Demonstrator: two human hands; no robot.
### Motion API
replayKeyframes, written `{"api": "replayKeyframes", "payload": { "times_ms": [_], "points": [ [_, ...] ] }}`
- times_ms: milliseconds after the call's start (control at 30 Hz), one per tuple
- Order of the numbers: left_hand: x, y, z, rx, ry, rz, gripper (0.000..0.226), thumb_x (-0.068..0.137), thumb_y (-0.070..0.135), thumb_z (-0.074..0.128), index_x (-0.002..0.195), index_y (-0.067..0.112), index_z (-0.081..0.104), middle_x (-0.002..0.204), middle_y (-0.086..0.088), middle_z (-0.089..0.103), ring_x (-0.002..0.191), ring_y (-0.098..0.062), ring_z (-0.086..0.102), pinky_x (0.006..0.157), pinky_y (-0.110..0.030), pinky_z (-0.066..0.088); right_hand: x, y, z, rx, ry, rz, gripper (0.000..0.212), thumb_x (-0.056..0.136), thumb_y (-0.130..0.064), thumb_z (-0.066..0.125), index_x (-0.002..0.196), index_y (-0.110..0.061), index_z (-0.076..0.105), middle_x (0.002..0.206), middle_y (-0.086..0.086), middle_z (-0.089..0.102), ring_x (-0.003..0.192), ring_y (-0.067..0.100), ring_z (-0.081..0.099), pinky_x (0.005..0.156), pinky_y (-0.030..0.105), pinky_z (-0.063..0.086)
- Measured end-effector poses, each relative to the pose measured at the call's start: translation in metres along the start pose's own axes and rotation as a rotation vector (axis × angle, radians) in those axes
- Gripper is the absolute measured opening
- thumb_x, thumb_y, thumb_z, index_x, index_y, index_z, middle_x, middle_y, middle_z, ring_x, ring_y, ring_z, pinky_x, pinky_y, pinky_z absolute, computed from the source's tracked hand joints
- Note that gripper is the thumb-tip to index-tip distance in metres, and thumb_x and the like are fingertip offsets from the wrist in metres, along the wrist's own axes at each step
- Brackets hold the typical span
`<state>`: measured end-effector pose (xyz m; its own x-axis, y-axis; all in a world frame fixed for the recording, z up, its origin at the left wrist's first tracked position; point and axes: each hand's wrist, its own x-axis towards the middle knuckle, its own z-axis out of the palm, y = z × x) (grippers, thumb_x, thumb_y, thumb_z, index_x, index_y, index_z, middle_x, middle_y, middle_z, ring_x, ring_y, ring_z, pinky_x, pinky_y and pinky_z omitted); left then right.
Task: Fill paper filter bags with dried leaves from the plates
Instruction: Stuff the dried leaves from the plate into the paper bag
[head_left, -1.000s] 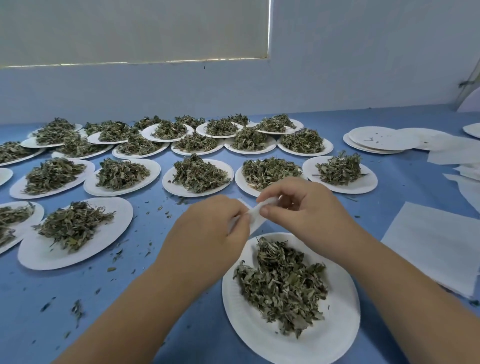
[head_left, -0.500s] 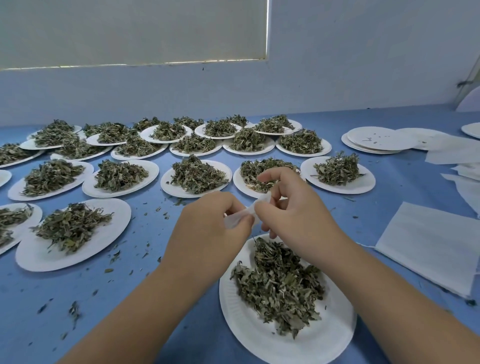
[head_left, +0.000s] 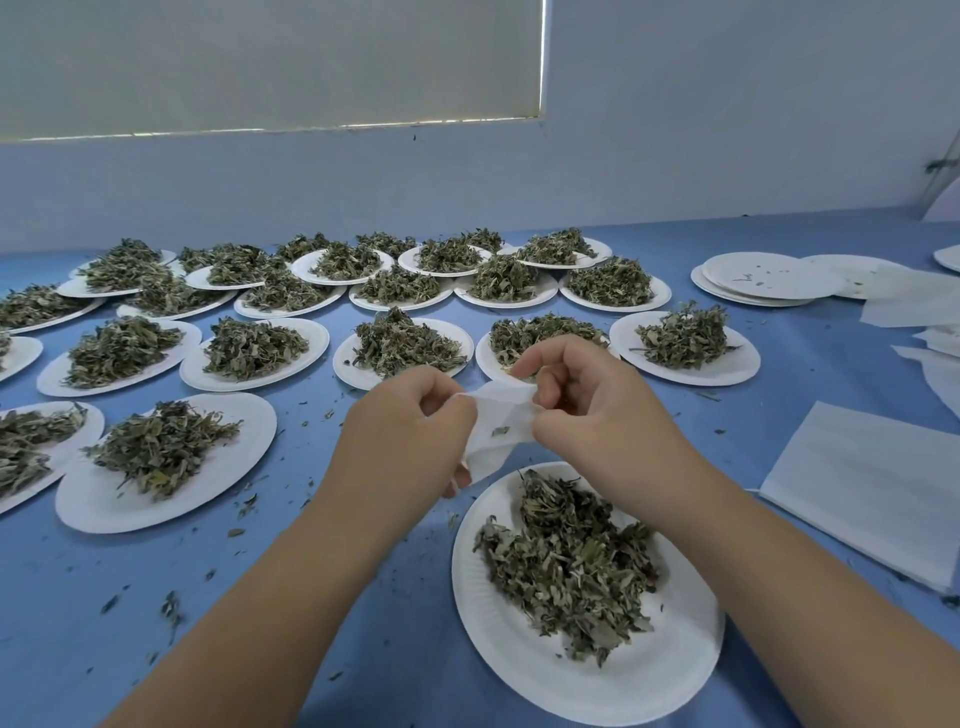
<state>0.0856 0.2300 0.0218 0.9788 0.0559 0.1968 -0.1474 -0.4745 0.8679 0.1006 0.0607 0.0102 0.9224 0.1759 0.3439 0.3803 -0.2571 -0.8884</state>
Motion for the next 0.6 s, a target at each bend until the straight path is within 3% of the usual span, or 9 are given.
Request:
{"api": "replayKeyframes", "payload": {
  "times_ms": [100,367,500,600],
  "points": [
    [0.004,-0.001,-0.003,-0.028,-0.002,-0.058,0.014,0.088,0.018,0.053,0.077,0.015,0.060,0.054,-0.005,0.063,0.038,-0.014,0.058,0.038,-0.018,0.043,-0.001,0.000,0.001,0.056,-0.009,0.001,0.037,0.075,0.006,0.054,0.092,-0.025,0.063,0.069,-0.011,0.043,0.064,0.011,0.040,0.055,0.024,0.038],
    [0.008,0.001,-0.012,-0.170,-0.098,-0.245,0.020,0.094,0.031,0.052,0.090,0.014,0.061,0.053,-0.012,0.066,0.042,-0.021,0.060,0.052,-0.034,0.055,0.000,-0.003,0.006,0.158,0.013,0.015,0.028,0.082,0.004,0.064,0.091,-0.022,0.065,0.066,-0.010,0.044,0.070,0.016,0.047,0.081,0.050,0.053],
    [0.007,0.001,-0.009,-0.279,-0.100,-0.273,0.018,0.096,0.026,0.053,0.095,0.011,0.062,0.051,-0.003,0.064,0.039,-0.017,0.056,0.041,-0.025,0.049,-0.002,-0.004,0.009,0.150,0.014,0.018,0.030,0.081,0.006,0.063,0.091,-0.022,0.066,0.066,-0.009,0.045,0.070,0.016,0.049,0.080,0.053,0.054],
    [0.006,0.000,-0.006,-0.213,-0.082,-0.231,0.016,0.096,0.028,0.052,0.091,0.017,0.061,0.044,0.003,0.057,0.034,-0.013,0.050,0.037,-0.020,0.041,-0.002,-0.002,0.011,0.088,0.022,0.022,0.032,0.080,0.005,0.062,0.091,-0.025,0.065,0.067,-0.010,0.045,0.068,0.017,0.046,0.076,0.058,0.052]
  ]
}}
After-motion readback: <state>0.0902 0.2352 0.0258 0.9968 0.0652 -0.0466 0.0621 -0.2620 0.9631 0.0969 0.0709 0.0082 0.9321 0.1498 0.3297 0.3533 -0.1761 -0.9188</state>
